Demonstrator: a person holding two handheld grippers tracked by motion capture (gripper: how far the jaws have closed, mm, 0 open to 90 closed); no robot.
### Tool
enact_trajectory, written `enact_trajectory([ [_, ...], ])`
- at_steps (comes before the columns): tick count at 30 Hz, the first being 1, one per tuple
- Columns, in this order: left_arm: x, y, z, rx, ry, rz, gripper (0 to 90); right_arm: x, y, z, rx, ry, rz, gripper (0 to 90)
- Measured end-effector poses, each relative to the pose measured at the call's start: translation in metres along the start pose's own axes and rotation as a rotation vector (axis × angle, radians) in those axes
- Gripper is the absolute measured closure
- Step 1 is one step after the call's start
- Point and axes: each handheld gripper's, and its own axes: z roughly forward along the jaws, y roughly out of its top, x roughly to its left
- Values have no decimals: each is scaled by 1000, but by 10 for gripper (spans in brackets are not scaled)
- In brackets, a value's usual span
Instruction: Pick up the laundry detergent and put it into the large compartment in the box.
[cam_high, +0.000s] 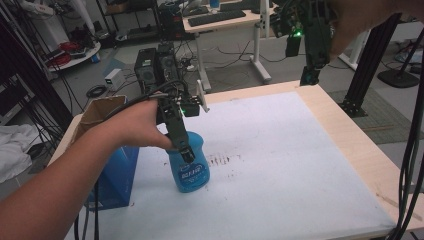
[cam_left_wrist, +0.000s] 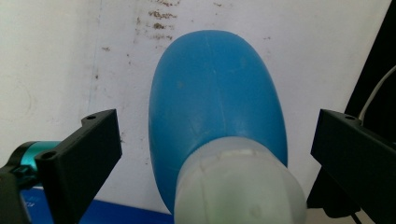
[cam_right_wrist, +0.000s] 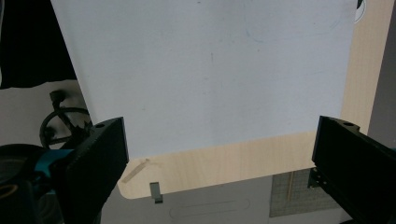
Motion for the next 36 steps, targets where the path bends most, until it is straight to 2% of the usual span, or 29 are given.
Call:
enact_trajectory([
  [4, 0, 1, 4, 8, 12, 0, 17, 0, 1, 0, -1, 0, -8, 27],
  [13, -2, 4, 13, 20, 8, 1, 17, -1, 1, 1, -1, 0, -8, 27],
  [21, -3, 5, 13, 23, 14, 14, 17, -1, 1, 1, 0, 2, -8, 27],
  [27, -5, 5, 12, 27, 26, 18, 72, 0, 1, 1, 6, 1, 5, 27],
  [28, -5, 5, 12, 27, 26, 18, 72, -1, 1, 0, 6, 1, -6, 27],
  [36, -5, 4, 11, 33, 33, 17, 85, 0, 2, 1, 4, 1, -7, 26],
])
